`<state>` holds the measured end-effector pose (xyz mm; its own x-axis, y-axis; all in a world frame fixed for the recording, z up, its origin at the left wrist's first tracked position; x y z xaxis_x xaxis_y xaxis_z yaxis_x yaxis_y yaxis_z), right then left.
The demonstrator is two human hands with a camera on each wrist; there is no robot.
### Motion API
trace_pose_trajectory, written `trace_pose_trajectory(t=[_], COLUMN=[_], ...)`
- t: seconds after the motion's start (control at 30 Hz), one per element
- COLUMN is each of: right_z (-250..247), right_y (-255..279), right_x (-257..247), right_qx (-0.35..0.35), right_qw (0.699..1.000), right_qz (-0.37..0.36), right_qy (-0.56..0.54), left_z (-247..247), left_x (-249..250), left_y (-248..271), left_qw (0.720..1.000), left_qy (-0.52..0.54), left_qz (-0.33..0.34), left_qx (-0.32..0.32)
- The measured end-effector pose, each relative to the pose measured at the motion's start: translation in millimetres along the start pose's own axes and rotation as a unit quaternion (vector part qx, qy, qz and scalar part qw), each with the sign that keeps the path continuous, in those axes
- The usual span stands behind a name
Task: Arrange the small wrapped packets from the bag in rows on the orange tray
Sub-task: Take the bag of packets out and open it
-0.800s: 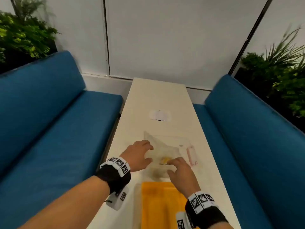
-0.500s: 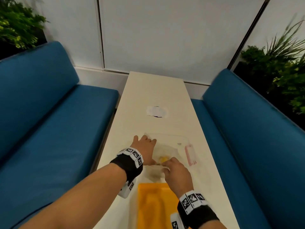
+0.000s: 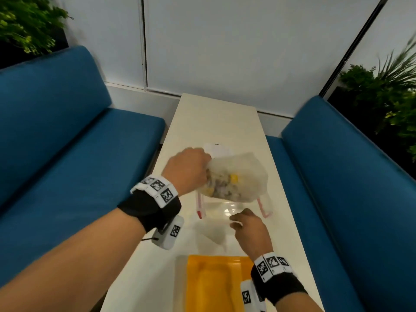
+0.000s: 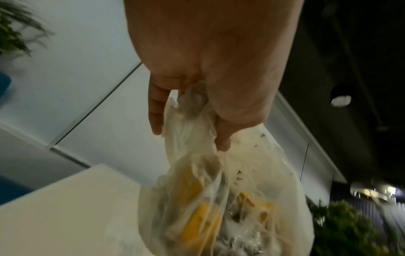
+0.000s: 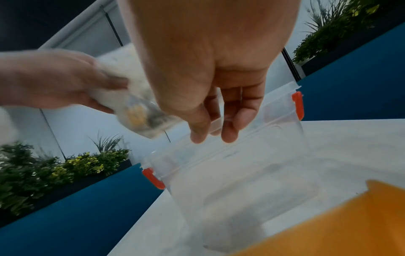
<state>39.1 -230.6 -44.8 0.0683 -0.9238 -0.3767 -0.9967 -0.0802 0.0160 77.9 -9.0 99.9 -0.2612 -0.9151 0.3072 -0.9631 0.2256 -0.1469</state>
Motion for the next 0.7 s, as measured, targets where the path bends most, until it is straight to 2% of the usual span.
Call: trace_pose_trajectory(t=[0.1,0.2,0.37,0.47,0.7], right_z=[-8.8,-16.1,-17.9,-20.0,-21.9], right_y=[-15.0,-28.6,-43.3,-48.8,-51.9], right_x=[10.5,19.3,28.6,31.6,37.0], right_qx=[0.010,0.015,0.012,0.012,0.008], right_qw=[1.000,0.999,0.999,0.999,0.998], right_qz=[0.012,0.021,0.026,0.033,0.047], right_qy=[-0.018,-0.020,-0.033,-0.039,-0.036], left_z=[-36.9,-41.6,13.5,57.9,109.7], left_x=[-22.0,-42.6,-77.9,-92.2,-110.6], left_y=[14.0,35.6,69.3,85.8,119.3], left_qw=[0.996,0.992,0.987,0.984,0.981], left_qy=[0.021,0.015,-0.017,-0.032,0.046], left_qz=[-0.051,-0.095,-0.160,-0.174,-0.189], left_qx=[0.067,0.079,0.027,-0.010,-0.026])
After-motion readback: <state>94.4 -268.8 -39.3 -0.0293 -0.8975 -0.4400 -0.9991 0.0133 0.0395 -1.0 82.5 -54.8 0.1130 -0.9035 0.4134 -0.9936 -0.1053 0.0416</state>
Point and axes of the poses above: each hand's wrist, its own y-axis away from the middle knuckle, its own z-axis out of the palm, x = y × z, the point moved 2 cm from there along -y, towards the middle knuckle, and after that the axes turned 2 degrees about y, right-handed, at the moved point
